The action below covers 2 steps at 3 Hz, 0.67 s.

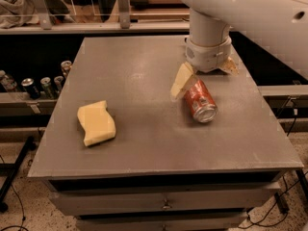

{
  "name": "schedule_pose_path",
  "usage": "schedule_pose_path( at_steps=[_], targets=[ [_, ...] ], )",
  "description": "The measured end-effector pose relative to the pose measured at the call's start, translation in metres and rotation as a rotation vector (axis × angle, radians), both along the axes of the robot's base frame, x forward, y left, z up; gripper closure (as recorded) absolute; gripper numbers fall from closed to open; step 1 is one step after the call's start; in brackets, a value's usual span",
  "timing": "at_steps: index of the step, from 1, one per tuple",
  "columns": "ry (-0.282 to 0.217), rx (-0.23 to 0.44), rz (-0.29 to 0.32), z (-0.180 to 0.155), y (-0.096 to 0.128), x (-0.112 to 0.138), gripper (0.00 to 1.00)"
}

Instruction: Place coke can upright

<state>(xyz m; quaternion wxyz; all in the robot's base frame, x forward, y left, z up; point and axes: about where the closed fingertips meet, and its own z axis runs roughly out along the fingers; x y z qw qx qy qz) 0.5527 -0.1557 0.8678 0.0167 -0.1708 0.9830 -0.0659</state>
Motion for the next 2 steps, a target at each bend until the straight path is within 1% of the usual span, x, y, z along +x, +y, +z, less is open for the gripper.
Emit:
schedule_pose_path(
  at_steps=[1,2],
  targets=[
    [-0.001,-0.020,-0.019,-0.0027,-0.0024,0.0015,0.00],
    [-0.008,-0.018,-0.035,-0.0073,-0.0044,0.0018,0.00]
  ],
)
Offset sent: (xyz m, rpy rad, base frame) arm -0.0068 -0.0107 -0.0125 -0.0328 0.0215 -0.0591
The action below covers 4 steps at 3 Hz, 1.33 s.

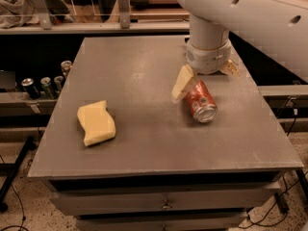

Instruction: Place coke can upright

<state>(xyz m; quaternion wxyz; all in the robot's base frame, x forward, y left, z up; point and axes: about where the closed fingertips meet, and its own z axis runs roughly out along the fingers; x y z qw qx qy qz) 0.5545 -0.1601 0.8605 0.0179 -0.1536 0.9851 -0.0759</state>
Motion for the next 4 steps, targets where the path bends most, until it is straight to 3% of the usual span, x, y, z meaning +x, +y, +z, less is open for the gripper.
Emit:
schedule_pose_path(
  at_steps=[2,4],
  targets=[
    [0.024,0.011,-0.039,-0.012,0.002,0.002,0.00],
    [0.047,0.023,-0.066,-0.020,0.008,0.005,0.41]
  ],
)
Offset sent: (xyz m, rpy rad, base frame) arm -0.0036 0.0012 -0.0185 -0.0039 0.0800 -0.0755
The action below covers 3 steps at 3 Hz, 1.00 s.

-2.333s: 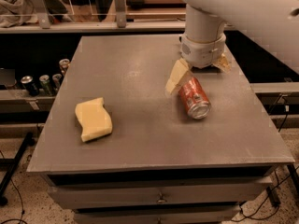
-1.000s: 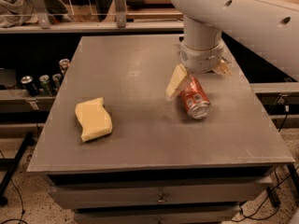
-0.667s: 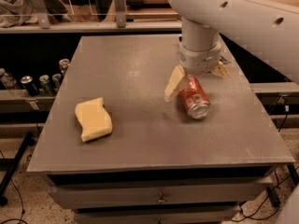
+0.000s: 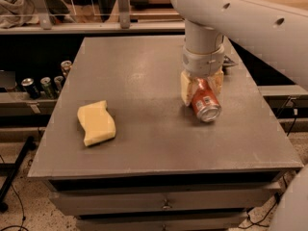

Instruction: Place coke can upright

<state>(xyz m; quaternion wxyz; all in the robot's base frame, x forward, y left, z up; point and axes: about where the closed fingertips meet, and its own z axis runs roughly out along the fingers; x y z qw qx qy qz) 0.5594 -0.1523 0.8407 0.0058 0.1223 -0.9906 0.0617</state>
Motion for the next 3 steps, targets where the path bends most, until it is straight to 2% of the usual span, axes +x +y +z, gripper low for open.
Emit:
schedule_pose_path(
  at_steps=[2,3],
  targets=[
    [-0.009,0.003,0.010,0.002,0.001,0.001,0.88],
    [-0.028,-0.018,0.028,0.011,-0.004,0.003,1.00]
  ],
)
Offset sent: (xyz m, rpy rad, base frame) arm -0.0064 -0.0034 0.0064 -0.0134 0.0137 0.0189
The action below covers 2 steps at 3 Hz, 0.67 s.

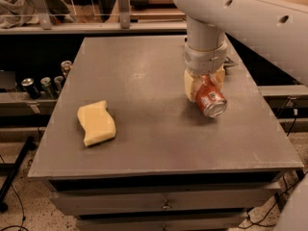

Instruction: Place coke can upright

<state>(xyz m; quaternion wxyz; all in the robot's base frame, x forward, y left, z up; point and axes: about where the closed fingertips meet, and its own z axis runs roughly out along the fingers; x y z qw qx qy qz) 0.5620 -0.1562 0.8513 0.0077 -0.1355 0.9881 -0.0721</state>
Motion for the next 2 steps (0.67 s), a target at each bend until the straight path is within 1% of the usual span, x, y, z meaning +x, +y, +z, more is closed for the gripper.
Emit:
schedule_pose_path(
  at_steps=[1,2],
  targets=[
    [-0.045,-0.026,0.024,0.017,-0.009,0.004,1.00],
    [-0.125,0.017,0.089,0.034,-0.016,0.004,1.00]
  ],
)
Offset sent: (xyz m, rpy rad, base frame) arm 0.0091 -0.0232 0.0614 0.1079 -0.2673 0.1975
